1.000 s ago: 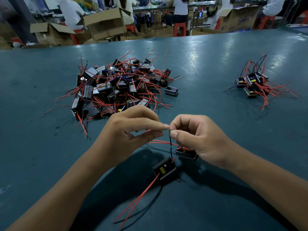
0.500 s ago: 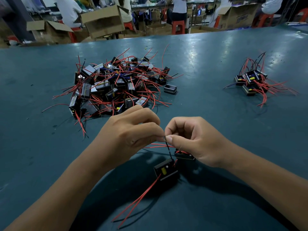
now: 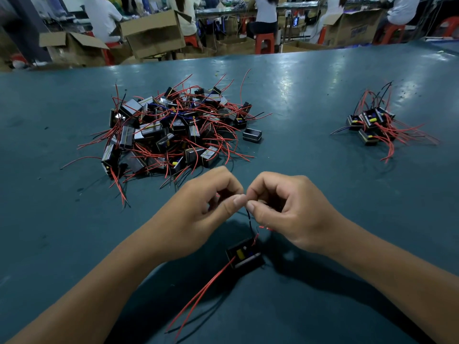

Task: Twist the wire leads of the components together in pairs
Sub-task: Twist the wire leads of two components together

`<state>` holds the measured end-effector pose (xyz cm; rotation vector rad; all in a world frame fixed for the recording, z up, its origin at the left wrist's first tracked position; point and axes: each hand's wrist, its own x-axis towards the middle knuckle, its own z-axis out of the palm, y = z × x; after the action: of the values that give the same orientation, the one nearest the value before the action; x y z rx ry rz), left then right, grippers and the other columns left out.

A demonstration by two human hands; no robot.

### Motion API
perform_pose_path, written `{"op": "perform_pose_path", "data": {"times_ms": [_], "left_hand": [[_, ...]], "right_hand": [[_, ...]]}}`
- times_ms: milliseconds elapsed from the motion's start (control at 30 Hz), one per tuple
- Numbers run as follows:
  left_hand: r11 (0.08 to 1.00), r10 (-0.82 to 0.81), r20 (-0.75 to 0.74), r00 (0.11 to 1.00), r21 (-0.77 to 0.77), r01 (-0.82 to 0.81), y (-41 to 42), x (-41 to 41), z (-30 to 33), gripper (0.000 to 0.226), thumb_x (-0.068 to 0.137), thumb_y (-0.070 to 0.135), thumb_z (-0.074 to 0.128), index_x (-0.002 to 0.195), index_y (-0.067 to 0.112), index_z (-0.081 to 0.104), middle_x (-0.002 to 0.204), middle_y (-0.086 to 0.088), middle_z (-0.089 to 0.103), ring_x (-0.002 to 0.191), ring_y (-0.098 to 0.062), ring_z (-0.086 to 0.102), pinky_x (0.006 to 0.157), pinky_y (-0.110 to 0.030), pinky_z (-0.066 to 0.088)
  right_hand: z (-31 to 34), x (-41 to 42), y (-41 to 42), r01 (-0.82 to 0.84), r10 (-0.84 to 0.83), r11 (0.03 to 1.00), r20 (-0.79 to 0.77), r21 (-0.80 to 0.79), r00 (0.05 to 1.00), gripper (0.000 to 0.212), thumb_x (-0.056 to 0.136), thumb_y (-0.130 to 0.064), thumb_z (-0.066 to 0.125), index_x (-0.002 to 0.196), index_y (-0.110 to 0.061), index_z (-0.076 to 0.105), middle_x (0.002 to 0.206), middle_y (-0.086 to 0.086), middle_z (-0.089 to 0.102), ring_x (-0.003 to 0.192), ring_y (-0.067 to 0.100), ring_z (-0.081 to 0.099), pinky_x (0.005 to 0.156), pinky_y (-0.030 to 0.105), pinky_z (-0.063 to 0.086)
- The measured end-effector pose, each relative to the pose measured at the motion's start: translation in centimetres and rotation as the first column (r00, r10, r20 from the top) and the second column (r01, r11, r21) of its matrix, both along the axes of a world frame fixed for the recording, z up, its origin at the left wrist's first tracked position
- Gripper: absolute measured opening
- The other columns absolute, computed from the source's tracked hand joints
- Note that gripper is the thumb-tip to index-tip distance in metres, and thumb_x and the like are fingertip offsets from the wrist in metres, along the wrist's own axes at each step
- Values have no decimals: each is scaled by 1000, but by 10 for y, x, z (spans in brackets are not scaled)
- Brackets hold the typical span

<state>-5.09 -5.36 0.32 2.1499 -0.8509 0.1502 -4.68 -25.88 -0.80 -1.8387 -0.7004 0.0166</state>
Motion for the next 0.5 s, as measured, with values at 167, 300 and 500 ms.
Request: {"op": "perform_pose_path", "data": {"times_ms": [167, 300, 500], "left_hand": [[991, 34, -323, 946, -110, -73, -9, -1, -7, 20, 96, 32, 53, 85, 15, 58, 67, 12, 46, 63, -9, 40, 59, -25, 35], [996, 78, -132, 988, 45, -72, -4, -2, -1, 18, 98, 35, 49, 87, 22, 56, 77, 15, 48, 70, -6, 44, 64, -20, 35], [962, 72, -521, 850, -190, -198, -13, -7, -2, 18, 95, 24, 56, 79, 15, 59, 70, -6, 43, 67, -21, 37, 58, -39, 31]], "right_hand": [[-4, 2, 0, 53, -51, 997, 35, -59, 998, 16, 88, -7, 68, 78, -16, 61, 56, 1, 55, 50, 8, 46, 49, 24, 40], [-4, 2, 1, 45, -42, 997, 40, -65, 998, 13, 89, -12, 66, 79, -19, 61, 59, 3, 57, 50, 16, 48, 50, 26, 40], [-5, 1, 3, 72, -54, 990, 144, -120, 988, 8, 87, -12, 65, 82, -17, 61, 63, -7, 57, 51, 9, 48, 51, 13, 36]]}}
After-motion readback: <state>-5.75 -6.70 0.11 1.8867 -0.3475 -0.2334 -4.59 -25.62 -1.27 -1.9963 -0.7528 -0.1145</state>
